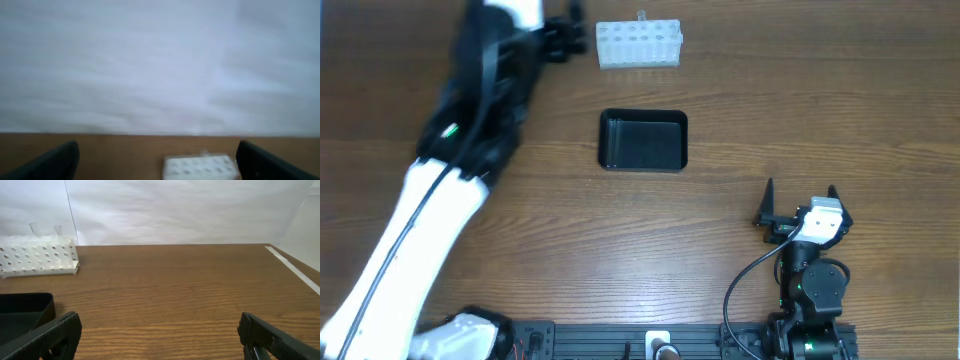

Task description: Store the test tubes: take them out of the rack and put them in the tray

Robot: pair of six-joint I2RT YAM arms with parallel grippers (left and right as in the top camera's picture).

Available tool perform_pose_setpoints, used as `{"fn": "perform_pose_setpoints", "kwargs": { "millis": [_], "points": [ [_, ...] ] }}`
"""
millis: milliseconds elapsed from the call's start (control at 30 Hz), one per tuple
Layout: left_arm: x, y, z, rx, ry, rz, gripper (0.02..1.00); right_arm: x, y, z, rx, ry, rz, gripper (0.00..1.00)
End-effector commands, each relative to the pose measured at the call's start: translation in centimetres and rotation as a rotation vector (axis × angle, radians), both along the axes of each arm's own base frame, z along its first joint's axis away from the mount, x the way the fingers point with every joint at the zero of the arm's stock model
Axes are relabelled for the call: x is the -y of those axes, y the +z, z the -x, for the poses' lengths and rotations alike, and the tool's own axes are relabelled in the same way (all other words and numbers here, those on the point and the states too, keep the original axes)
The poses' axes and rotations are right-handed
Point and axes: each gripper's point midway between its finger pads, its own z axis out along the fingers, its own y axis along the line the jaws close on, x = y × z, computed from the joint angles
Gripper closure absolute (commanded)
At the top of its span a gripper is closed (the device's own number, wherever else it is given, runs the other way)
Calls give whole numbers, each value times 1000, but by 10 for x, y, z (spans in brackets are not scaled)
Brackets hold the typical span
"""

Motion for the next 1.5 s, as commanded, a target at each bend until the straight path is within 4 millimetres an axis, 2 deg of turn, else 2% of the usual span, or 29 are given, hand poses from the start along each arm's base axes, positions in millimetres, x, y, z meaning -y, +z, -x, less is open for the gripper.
{"fn": "perform_pose_setpoints", "kwargs": {
  "millis": [33,200,267,433,567,667,833,1067,1500],
  "points": [
    [-46,-19,50,75,-27,-21,20,-3,-2,0,-1,13,-3,9],
    [-84,-64,100,107,52,-48,23,-3,-2,0,-1,13,-3,7],
    [-90,-79,115,119,66,-56,20,-3,-2,0,-1,13,-3,9],
    [-90,-123,149,176,44,-92,20,-3,-2,0,-1,13,-3,9],
    [-86,-153,165,197,25,-90,20,-3,-2,0,-1,13,-3,7],
    [-85,-173,173,219,16,-89,18,-3,-2,0,-1,13,-3,7],
    [-83,-193,180,227,8,-89,20,-3,-2,0,-1,13,-3,7],
    [-84,-230,182,79,5,-89,18,-3,-2,0,-1,13,-3,7],
    [-84,-230,182,78,7,-86,20,-3,-2,0,-1,13,-3,7]
  ]
}}
